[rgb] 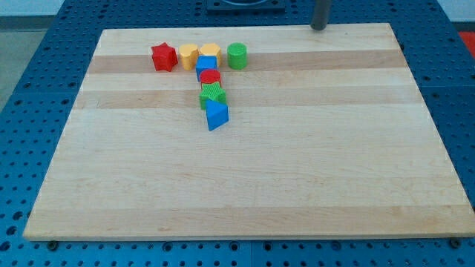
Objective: Point at the green circle
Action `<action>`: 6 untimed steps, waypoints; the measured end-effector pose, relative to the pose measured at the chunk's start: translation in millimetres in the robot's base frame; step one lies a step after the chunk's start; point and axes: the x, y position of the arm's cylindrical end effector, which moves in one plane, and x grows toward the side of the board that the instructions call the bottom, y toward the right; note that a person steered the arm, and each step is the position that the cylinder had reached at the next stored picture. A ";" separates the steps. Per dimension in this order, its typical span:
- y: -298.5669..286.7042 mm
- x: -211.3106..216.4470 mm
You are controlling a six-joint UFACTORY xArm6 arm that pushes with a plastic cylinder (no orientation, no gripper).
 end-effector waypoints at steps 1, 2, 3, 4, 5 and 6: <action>-30.8 0.2; -66.5 3.2; -100.9 14.5; -128.8 34.1; -151.6 48.3; -169.9 48.3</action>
